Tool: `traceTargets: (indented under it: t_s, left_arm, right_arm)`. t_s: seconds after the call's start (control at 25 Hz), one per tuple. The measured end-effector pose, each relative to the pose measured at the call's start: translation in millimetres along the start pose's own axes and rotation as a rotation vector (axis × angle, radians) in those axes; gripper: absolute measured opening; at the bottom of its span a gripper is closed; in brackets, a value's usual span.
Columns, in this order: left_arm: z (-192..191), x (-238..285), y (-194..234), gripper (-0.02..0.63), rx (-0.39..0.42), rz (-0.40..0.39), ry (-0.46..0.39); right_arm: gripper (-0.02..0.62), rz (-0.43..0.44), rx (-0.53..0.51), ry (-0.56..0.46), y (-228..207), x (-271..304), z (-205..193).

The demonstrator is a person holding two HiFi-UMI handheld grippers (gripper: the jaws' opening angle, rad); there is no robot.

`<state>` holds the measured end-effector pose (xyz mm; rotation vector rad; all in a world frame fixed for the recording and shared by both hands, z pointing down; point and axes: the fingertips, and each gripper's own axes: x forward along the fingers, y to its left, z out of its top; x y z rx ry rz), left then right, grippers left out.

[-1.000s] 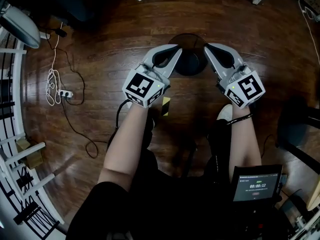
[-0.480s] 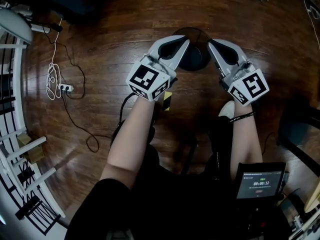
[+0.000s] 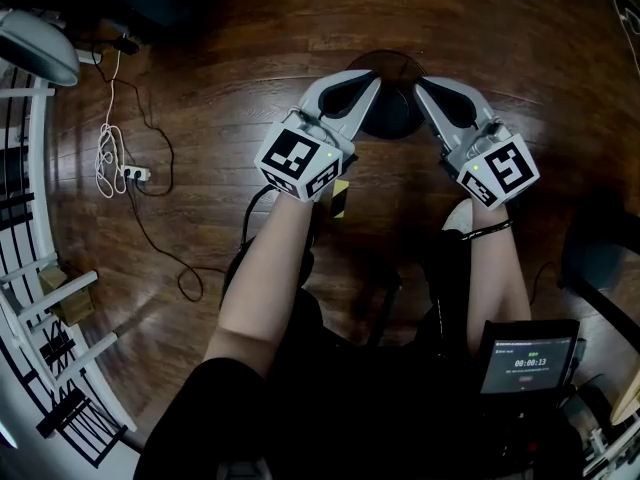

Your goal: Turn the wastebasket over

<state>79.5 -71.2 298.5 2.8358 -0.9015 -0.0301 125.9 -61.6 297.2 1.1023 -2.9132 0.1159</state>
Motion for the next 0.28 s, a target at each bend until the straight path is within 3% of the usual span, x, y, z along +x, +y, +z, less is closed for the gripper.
traceTargets:
  t_s: [0.28]
  left_arm:
    - [-4.5, -4.6, 5.6, 0.002, 0.013, 0.011, 0.022]
  right_arm:
    - [0.009, 0.002, 0.012, 0.012, 1.7, 2.6, -7.5]
